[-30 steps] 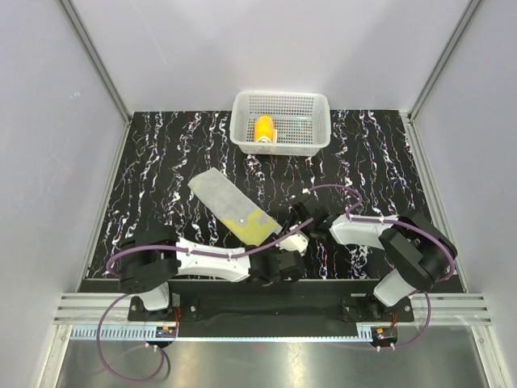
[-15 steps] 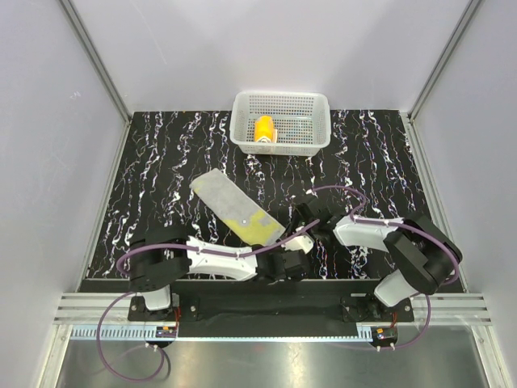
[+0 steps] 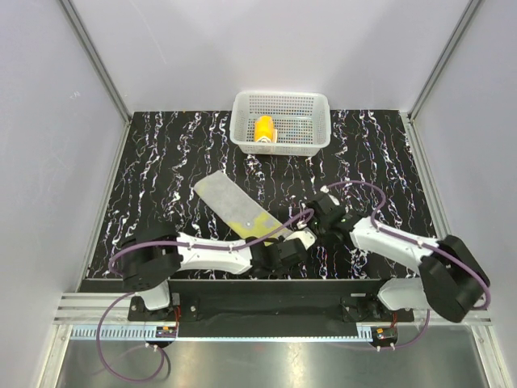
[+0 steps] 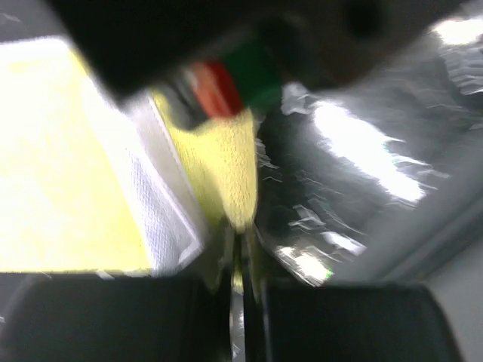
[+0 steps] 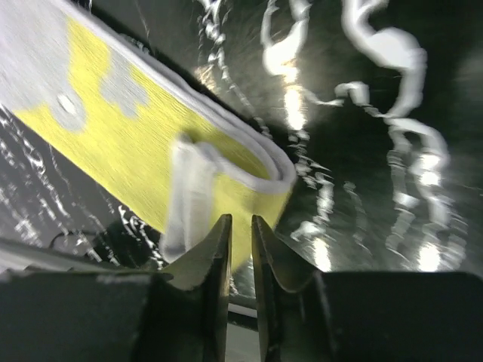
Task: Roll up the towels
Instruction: Roll the towel
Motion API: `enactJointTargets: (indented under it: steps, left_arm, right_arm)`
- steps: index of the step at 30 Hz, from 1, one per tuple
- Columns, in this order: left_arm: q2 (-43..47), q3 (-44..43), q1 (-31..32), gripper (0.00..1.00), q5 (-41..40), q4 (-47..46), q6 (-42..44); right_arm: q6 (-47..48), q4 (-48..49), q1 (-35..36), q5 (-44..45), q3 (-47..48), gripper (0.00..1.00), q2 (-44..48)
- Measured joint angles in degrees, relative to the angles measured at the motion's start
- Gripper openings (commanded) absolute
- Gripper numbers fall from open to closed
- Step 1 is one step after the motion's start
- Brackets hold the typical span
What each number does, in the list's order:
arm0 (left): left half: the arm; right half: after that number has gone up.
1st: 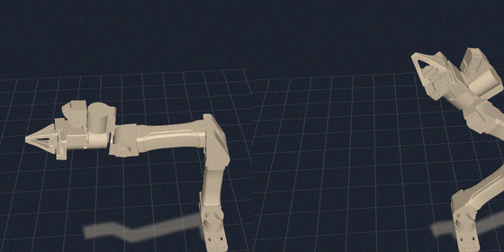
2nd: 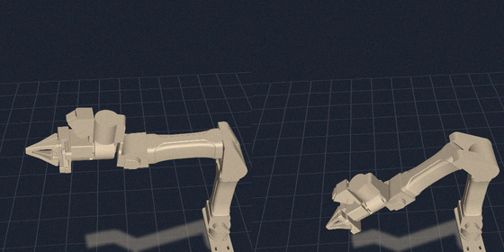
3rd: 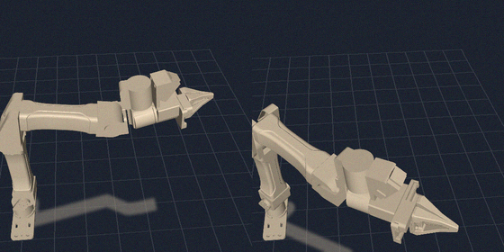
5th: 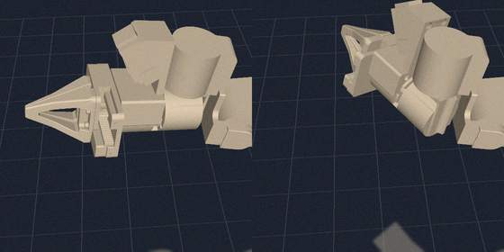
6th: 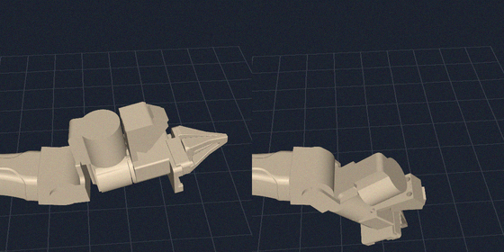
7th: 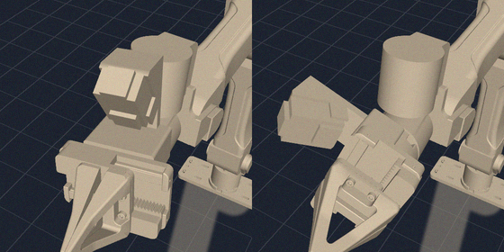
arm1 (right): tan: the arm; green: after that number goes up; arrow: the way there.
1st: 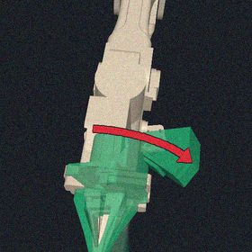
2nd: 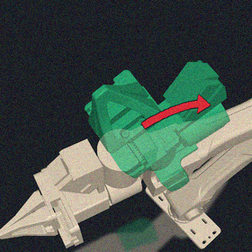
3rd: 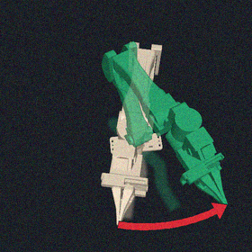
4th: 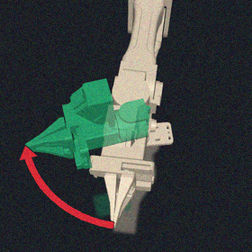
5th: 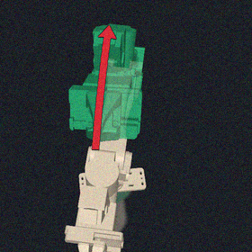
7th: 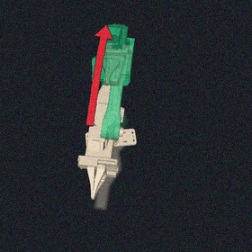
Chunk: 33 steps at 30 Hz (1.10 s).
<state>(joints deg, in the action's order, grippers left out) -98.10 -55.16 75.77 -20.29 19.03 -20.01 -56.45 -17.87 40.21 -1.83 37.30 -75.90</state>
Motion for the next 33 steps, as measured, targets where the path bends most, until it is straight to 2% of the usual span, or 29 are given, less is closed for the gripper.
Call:
enactJointTargets:
  steps: [7,13,18,21,27,33]
  left_arm:
    - [3.7,-1.3,-1.9,0.00,14.6,-8.5,-0.7]
    - [6.1,0.9,-5.5,0.00,28.1,-16.2,-3.0]
    - [4.8,7.8,-12.2,0.00,32.4,-15.5,-7.1]
    - [3.6,9.2,-12.8,0.00,34.4,-16.7,-8.4]
    - [3.4,11.9,-13.0,0.00,39.9,-23.1,-11.1]
    - [3.4,15.0,-17.4,0.00,47.3,-29.8,-15.6]
  right_arm:
    - [3.3,-16.1,-0.3,12.2,6.4,0.28,11.0]
    - [3.7,-22.2,-0.6,17.4,8.5,0.28,17.7]
    - [2.8,-26.6,-0.7,19.4,8.9,0.28,25.0]
    - [1.6,-28.6,-0.7,21.5,9.4,0.28,27.6]
    - [2.0,-28.5,-0.7,21.0,9.3,0.24,30.6]
    - [6.0,-19.0,-0.8,11.3,5.2,0.21,33.4]
